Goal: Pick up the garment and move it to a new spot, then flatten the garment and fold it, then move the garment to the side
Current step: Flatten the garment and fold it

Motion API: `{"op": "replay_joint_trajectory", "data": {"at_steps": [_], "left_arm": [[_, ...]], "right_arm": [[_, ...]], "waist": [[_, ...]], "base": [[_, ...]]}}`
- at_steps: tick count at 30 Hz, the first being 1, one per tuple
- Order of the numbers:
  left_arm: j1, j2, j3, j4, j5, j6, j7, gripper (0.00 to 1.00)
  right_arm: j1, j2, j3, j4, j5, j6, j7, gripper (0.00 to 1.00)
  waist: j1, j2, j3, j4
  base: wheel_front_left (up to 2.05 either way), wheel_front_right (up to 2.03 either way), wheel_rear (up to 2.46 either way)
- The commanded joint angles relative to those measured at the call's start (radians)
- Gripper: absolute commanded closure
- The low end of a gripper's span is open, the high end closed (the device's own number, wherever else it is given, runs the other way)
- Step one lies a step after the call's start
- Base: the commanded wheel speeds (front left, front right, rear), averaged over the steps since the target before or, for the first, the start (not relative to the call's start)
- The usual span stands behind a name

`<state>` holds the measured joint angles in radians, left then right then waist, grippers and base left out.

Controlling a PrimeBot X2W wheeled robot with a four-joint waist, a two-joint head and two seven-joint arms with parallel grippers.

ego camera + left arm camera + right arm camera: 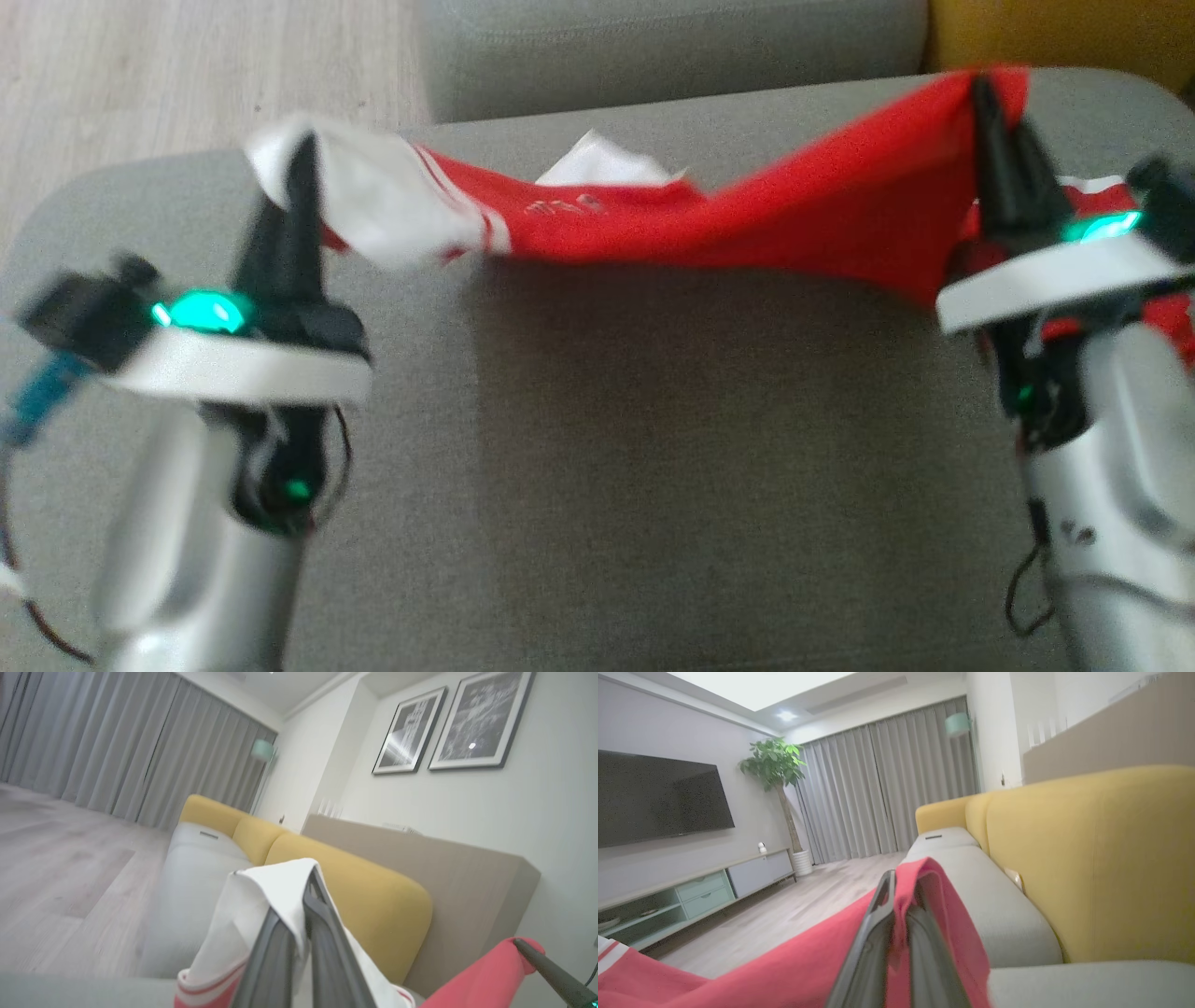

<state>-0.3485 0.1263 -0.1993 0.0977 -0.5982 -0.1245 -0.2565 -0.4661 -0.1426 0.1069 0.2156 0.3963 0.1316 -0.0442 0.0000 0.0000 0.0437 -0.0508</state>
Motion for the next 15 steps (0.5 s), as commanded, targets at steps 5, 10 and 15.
{"op": "replay_joint_trajectory", "data": {"at_steps": [5,10,15], "left_arm": [[-0.165,0.044,0.100,-0.107,-0.069,-0.006,-0.004,1.00],[-0.214,0.058,0.175,-0.221,-0.093,0.062,0.014,1.00],[-0.216,0.079,0.196,-0.314,-0.092,0.106,0.063,1.00]], "right_arm": [[-0.120,-0.020,0.029,-0.167,0.015,-0.001,0.077,1.00],[-0.145,-0.004,0.007,-0.282,0.017,-0.001,0.158,1.00],[-0.135,0.025,-0.043,-0.357,-0.007,-0.001,0.235,1.00]], "waist": [[0.0000,0.0000,-0.025,-0.003],[0.0000,0.0000,-0.029,-0.004],[0.0000,0.0000,-0.002,-0.001]], "base": [[0.00,0.00,0.00],[0.00,0.00,0.00],[0.00,0.00,0.00]]}}
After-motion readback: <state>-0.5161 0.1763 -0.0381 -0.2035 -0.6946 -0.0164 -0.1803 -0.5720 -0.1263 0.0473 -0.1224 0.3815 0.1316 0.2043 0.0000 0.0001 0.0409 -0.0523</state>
